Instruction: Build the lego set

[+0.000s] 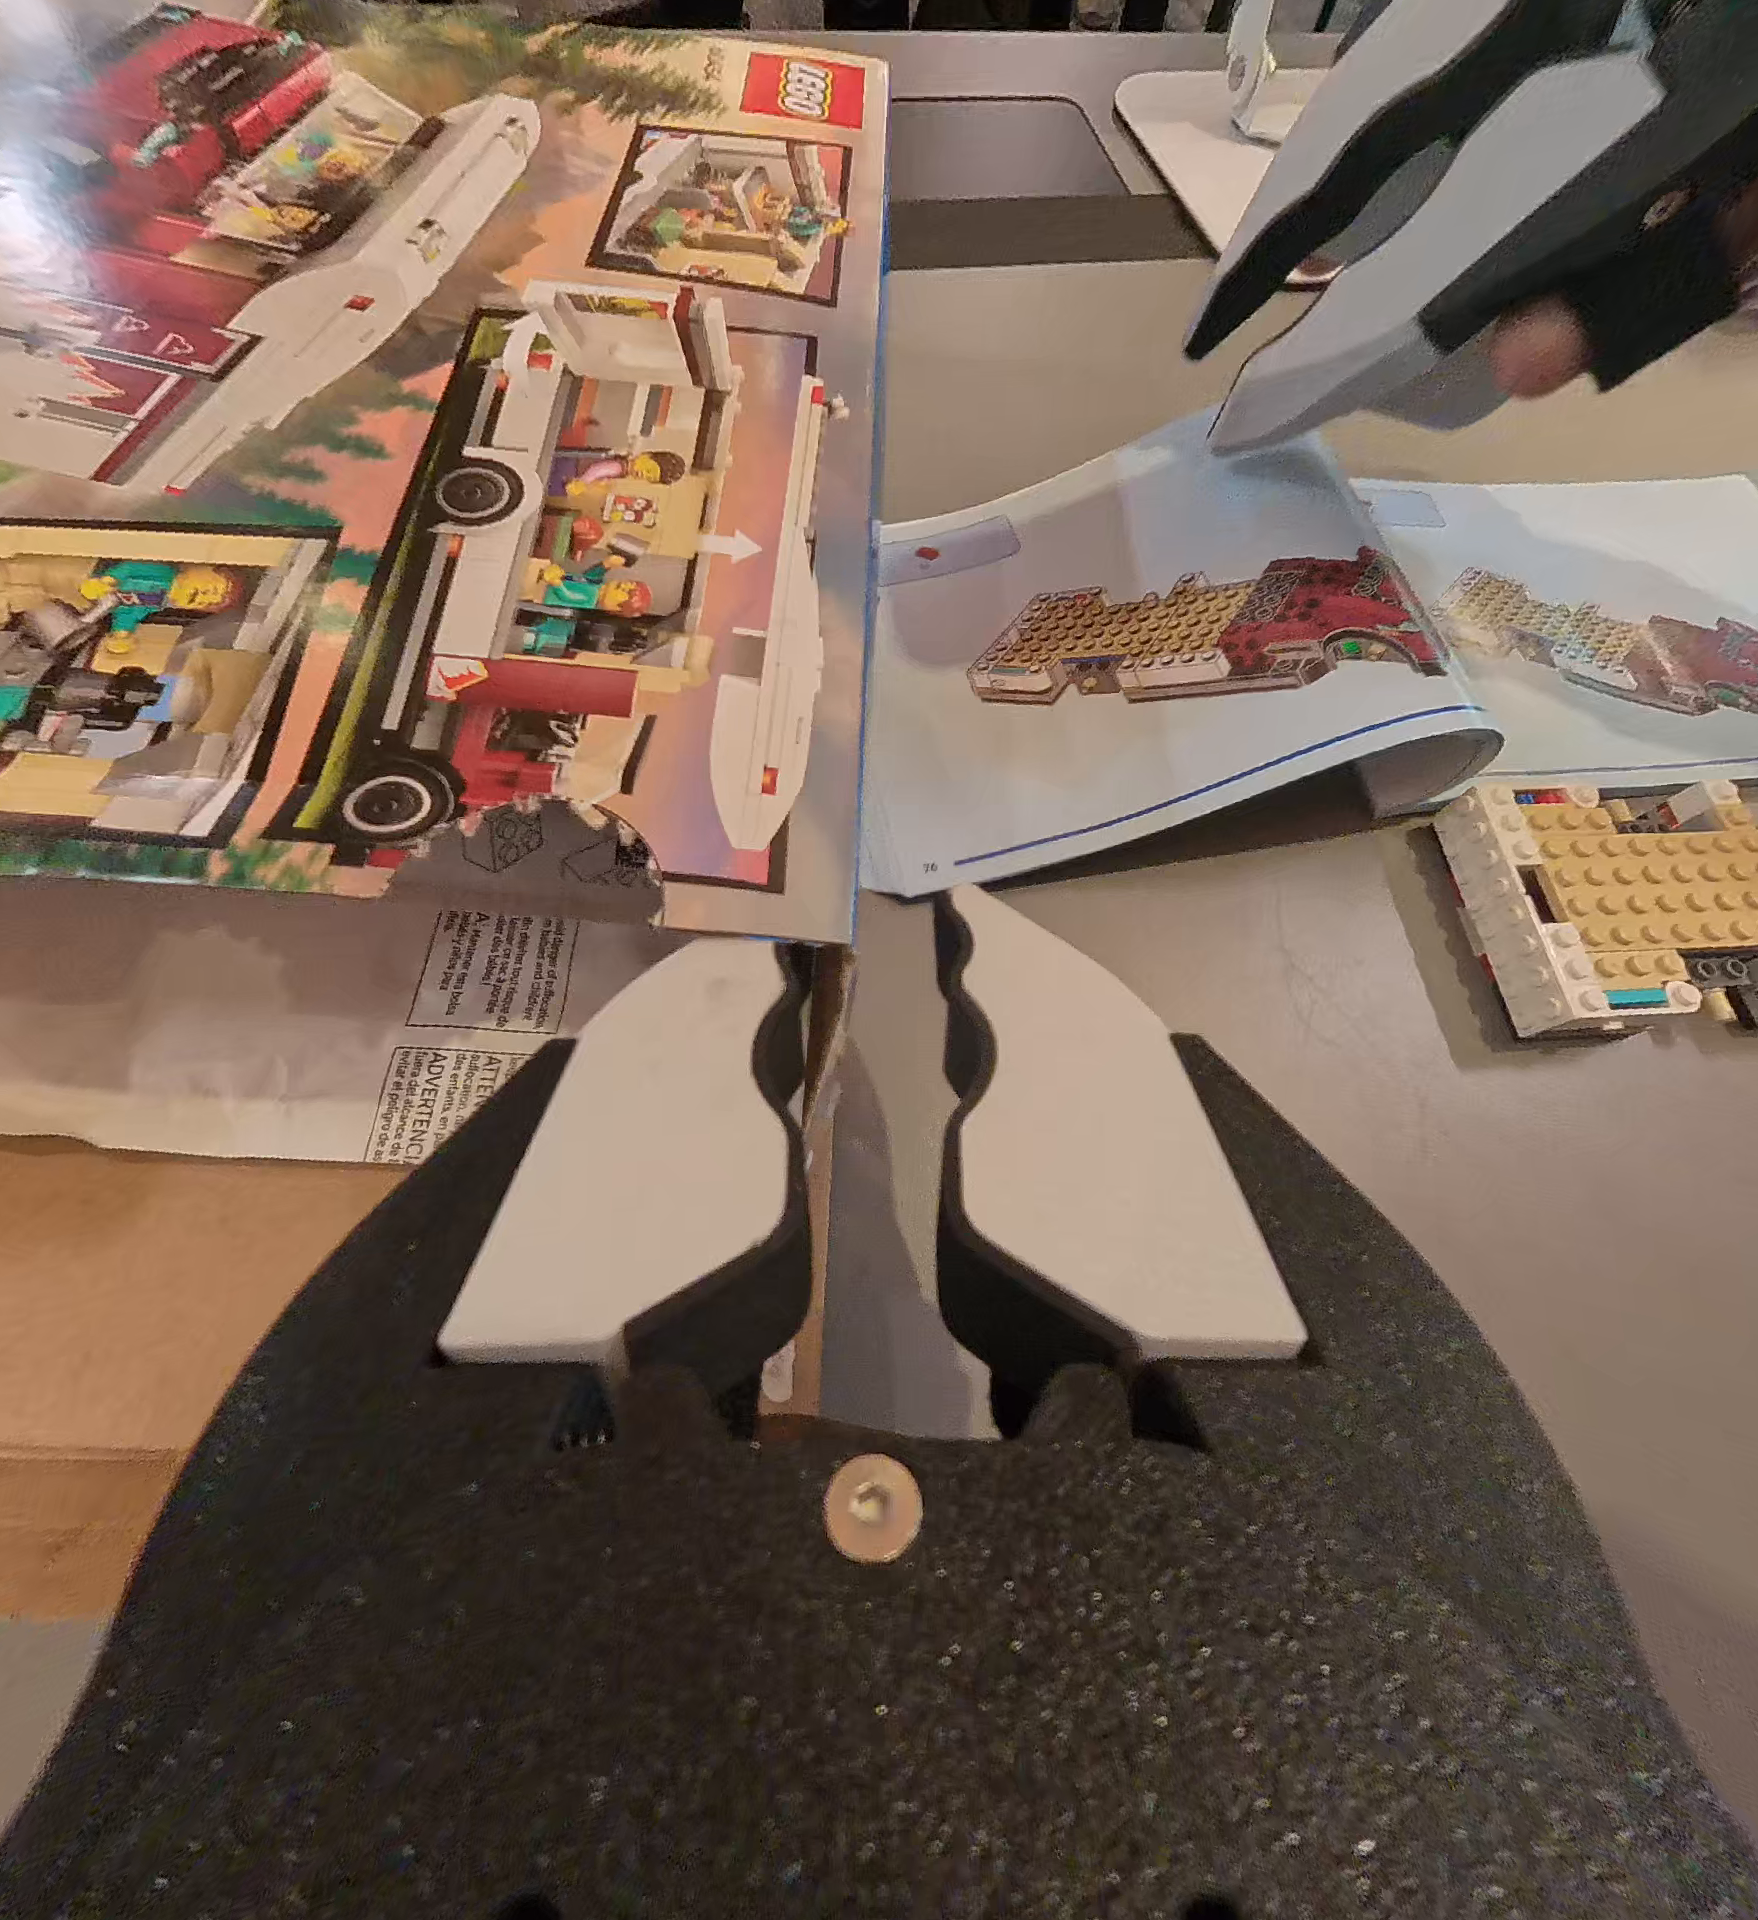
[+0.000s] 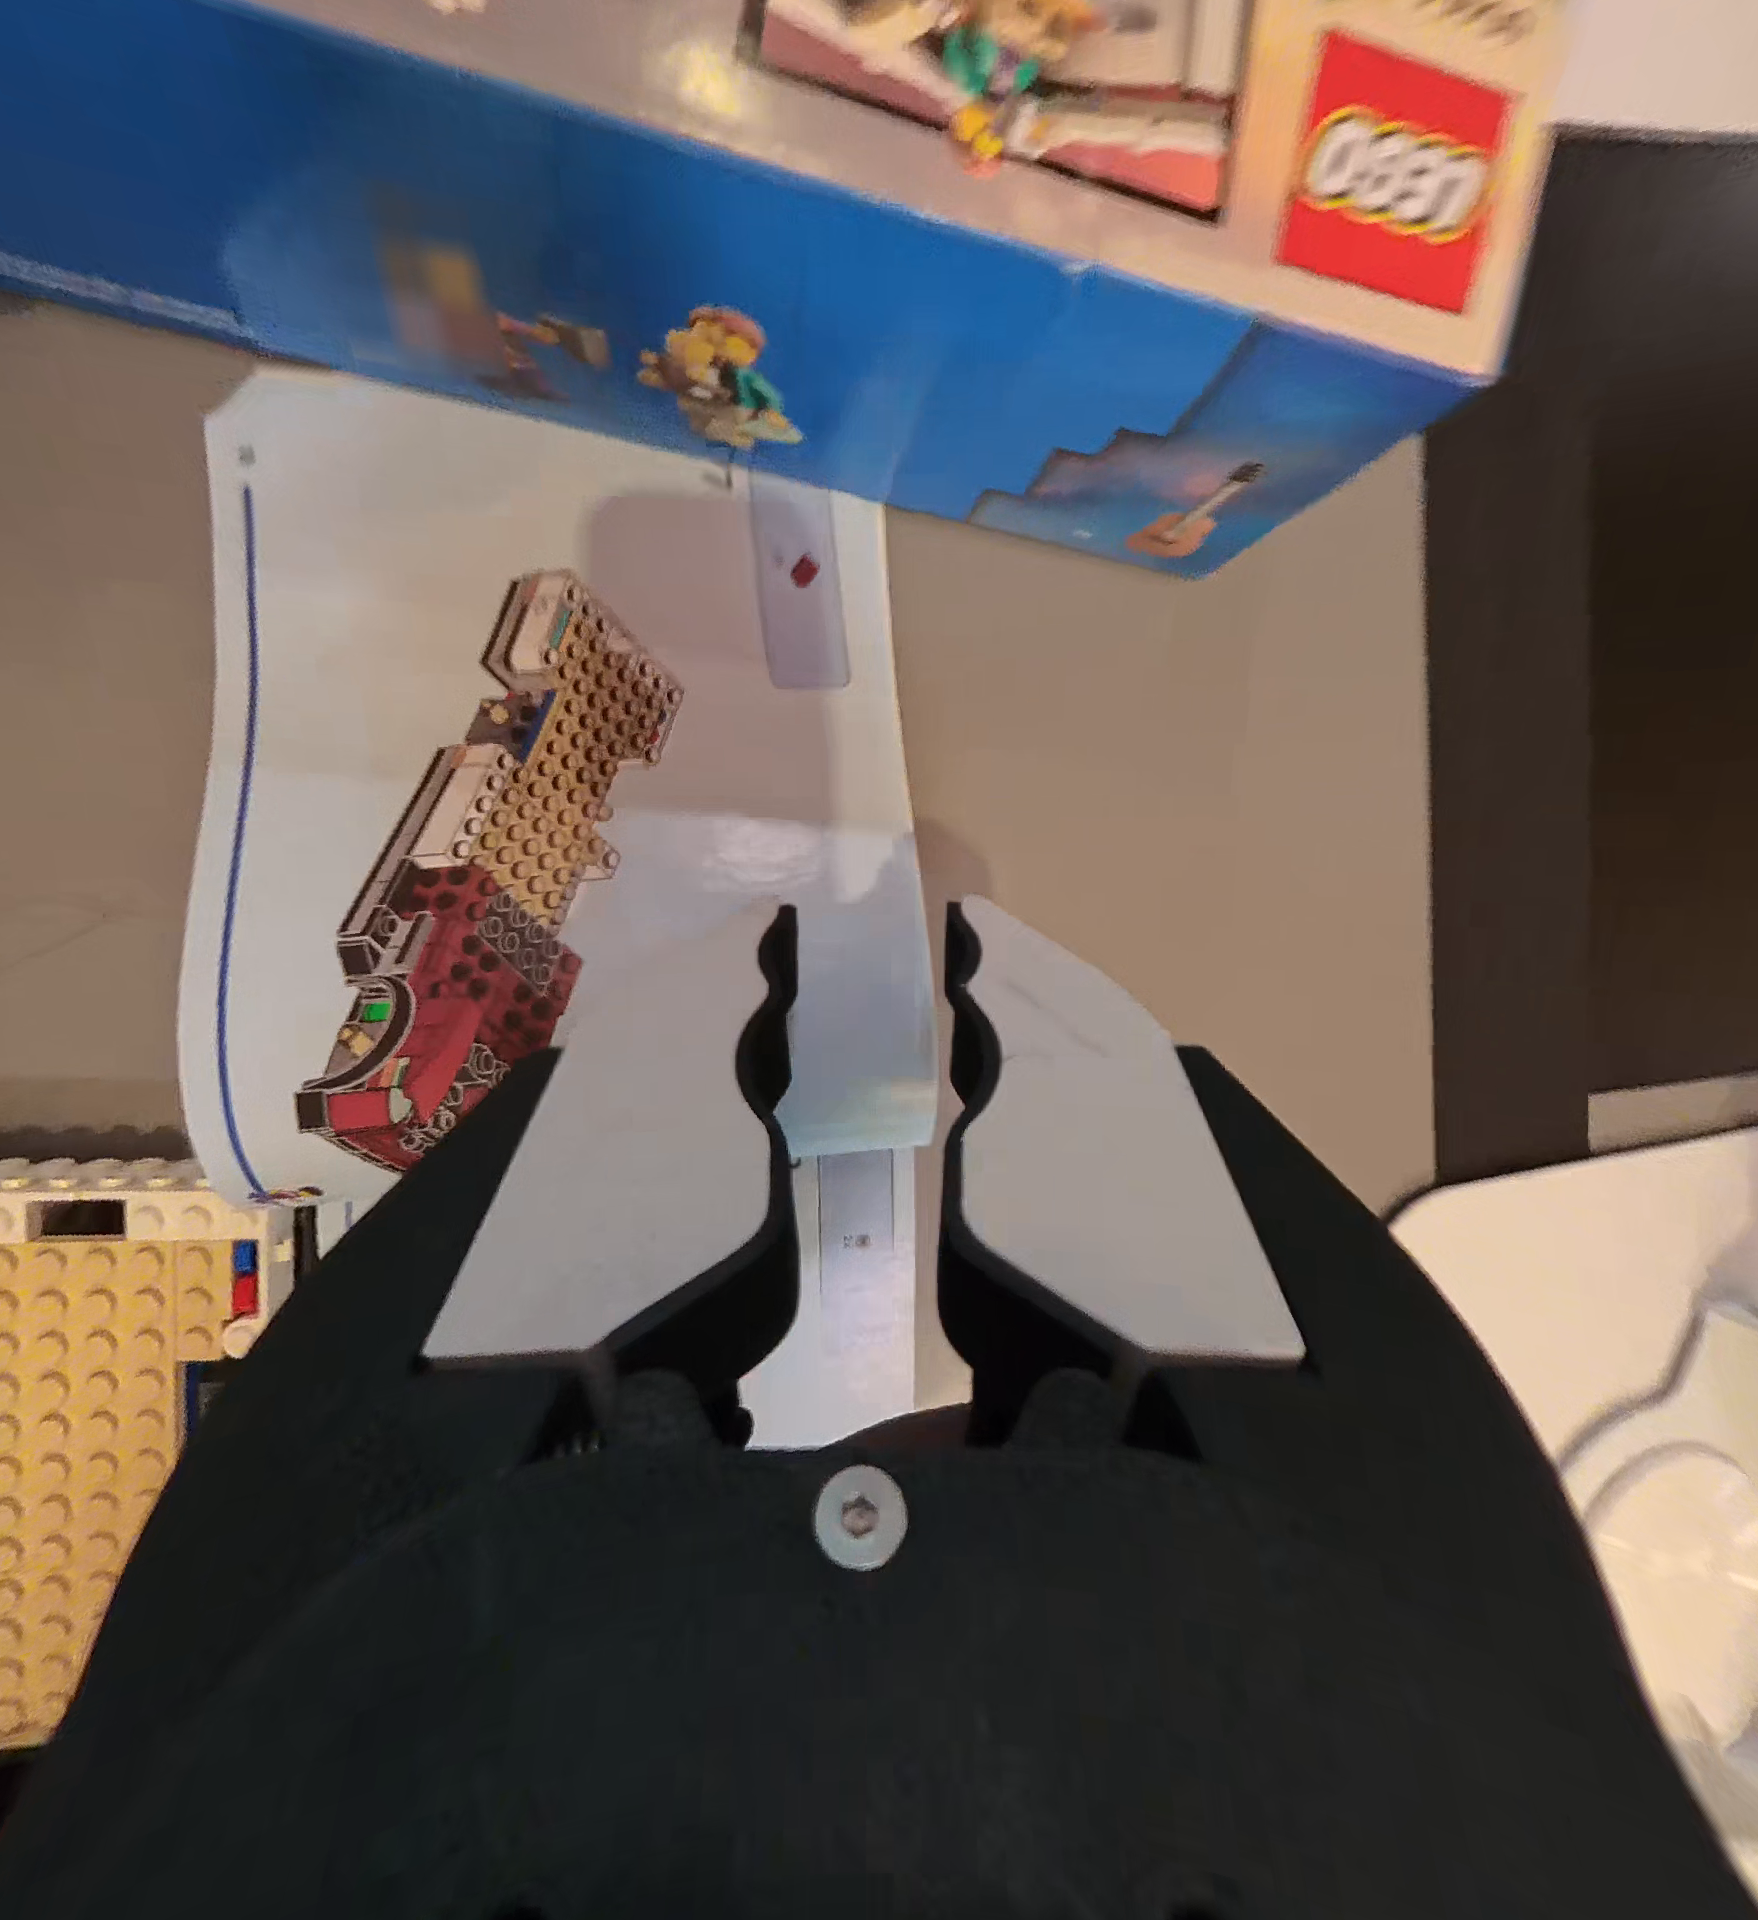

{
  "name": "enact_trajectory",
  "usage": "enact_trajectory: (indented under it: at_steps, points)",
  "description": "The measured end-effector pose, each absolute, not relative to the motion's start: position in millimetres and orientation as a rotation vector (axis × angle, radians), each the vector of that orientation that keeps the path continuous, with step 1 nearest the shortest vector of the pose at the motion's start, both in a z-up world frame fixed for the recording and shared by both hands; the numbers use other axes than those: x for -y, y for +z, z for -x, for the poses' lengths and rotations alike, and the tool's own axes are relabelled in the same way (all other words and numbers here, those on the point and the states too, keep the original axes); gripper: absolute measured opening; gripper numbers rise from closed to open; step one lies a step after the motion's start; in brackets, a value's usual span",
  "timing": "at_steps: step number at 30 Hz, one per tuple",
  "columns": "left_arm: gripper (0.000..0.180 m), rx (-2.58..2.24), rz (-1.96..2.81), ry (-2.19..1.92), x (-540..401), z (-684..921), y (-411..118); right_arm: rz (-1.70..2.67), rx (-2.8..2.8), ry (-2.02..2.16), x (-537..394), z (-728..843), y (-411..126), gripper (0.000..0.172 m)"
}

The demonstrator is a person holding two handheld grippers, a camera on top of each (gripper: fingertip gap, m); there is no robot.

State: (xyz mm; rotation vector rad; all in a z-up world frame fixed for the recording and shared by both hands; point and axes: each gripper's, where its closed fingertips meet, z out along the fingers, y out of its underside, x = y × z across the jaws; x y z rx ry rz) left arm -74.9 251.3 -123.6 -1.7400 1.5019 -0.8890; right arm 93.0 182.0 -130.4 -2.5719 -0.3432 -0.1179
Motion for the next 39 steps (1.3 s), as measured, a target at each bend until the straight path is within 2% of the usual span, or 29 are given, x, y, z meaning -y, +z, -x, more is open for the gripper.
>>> enact_trajectory:
  at_steps: [3,9,17,23,28,33,39]
  points:
    - [0.033,-1.474,1.716,-0.865,-252.2,80.2,-119.0,2.478,0.238,-0.155,-172.4,-102.0,-110.2,0.028]
    - [0.035,-1.385,1.646,-0.788,-255.4,101.8,-99.5,2.292,0.031,-0.226,-112.0,-107.3,-84.3,0.027]
    - [0.039,-1.437,1.371,-0.918,-198.8,97.7,-67.8,2.164,-0.135,-0.146,7.2,-38.1,-105.6,0.025]
    - [0.04,-1.6,1.374,-0.899,-144.1,68.4,-103.3,2.318,-0.174,-0.175,109.6,15.7,-149.7,0.025]
    - [0.05,-1.717,1.394,-0.89,-107.7,55.1,-119.6,2.328,-0.29,-0.143,183.8,37.5,-168.4,0.025]
    - [0.059,-1.74,1.39,-0.853,-84.7,48.7,-123.9,2.302,-0.33,-0.173,233.8,40.5,-165.0,0.024]
    - [0.056,-1.715,1.459,-0.854,-85.2,47.0,-136.7,2.333,-0.297,-0.257,294.2,24.0,-136.6,0.025]
